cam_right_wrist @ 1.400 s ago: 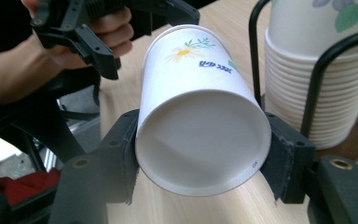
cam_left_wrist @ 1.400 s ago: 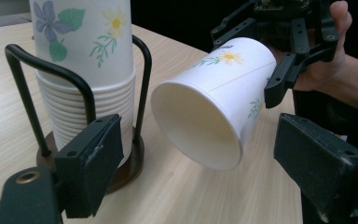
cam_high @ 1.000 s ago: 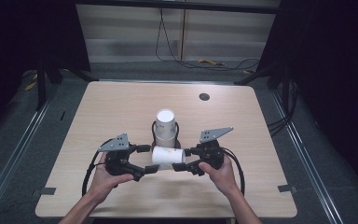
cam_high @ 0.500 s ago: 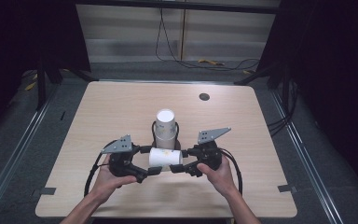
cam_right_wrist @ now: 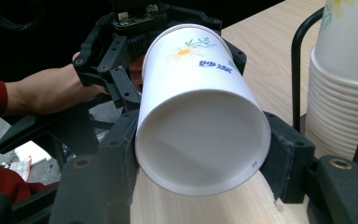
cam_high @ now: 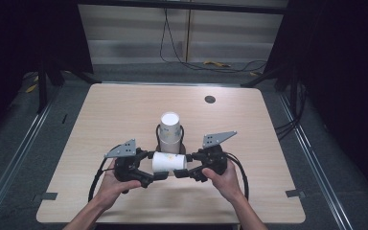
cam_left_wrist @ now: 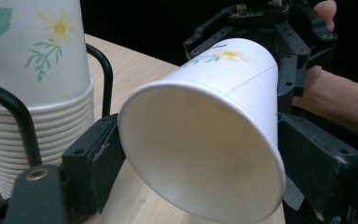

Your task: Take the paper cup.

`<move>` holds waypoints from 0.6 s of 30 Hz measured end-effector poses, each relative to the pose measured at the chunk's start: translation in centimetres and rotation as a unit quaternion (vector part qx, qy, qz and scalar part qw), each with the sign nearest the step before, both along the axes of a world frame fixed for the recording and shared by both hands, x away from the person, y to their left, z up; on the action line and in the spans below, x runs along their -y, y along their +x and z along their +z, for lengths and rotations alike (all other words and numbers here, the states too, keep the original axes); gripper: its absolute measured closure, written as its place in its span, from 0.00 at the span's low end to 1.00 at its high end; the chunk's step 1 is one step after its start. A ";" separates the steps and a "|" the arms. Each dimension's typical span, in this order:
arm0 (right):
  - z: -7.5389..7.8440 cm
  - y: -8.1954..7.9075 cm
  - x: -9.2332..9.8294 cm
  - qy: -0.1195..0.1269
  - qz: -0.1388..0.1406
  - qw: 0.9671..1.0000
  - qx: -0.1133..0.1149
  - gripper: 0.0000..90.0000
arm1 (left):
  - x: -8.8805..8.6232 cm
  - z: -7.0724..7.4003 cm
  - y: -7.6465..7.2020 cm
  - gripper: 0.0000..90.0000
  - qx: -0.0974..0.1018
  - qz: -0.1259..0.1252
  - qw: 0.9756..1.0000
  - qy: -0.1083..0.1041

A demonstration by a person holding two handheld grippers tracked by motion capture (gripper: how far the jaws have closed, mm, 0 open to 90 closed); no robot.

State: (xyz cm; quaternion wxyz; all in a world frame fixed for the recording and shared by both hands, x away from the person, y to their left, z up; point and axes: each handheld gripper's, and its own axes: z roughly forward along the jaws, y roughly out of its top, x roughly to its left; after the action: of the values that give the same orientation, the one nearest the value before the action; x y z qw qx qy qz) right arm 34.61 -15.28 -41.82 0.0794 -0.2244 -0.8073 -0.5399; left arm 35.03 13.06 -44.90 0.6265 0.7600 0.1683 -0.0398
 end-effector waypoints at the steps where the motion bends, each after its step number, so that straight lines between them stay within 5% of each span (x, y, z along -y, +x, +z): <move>1: 0.0 0.0 0.0 0.001 0.001 1.000 0.000 0.41 | -0.1 0.0 0.0 0.21 0.001 -0.001 1.000 0.000; 18: 0.0 0.0 -0.1 0.009 0.013 1.000 -0.001 0.41 | -0.6 0.2 0.2 0.25 -0.006 -0.013 1.000 -0.024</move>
State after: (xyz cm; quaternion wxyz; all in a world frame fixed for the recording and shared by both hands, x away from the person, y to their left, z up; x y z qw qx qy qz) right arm 34.62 -15.15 -41.87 0.0897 -0.2136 -0.8055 -0.5455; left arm 35.19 13.66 -44.68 0.6427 0.7468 0.1613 -0.0567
